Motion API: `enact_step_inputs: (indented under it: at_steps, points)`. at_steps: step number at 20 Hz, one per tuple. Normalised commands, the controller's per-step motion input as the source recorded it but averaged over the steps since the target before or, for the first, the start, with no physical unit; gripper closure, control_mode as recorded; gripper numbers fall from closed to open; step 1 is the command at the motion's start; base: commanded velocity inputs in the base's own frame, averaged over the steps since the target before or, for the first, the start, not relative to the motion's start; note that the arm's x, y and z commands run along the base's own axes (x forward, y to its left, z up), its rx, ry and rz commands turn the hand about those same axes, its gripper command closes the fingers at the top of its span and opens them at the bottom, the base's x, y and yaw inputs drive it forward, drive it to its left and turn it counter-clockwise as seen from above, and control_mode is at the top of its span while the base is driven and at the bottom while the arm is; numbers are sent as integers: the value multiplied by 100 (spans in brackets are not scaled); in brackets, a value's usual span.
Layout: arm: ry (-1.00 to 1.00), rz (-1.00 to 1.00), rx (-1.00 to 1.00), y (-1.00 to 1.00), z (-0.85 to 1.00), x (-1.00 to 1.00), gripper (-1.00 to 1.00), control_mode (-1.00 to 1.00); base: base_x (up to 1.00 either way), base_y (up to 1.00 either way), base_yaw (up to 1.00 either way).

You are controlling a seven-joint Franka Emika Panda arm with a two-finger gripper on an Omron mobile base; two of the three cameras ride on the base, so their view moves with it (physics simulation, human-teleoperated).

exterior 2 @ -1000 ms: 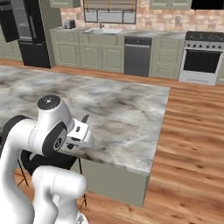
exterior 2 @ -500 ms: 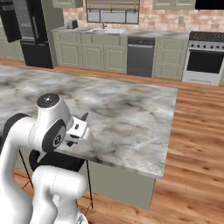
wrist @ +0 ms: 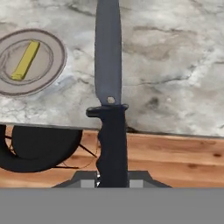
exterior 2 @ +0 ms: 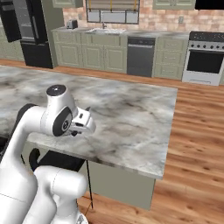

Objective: Retrieve the butter from the fridge and place it on a plate on the dining table. Then retrieve the butter knife by the fridge and place it near the plate.

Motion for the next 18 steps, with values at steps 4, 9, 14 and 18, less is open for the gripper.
enact_step_inputs:
  at_steps: [4, 9, 14, 18]
  points:
    - [10, 10, -2, 0, -19, 90, 100, -100, 0, 0, 0]
    - [3, 15, 0, -3, -39, 100, 100, -100, 0, 0, 0]
    - [1, 12, -6, 0, -52, 83, 100, -100, 0, 0, 0]
    - [2, 4, -12, 6, -55, 66, 100, -100, 0, 0, 0]
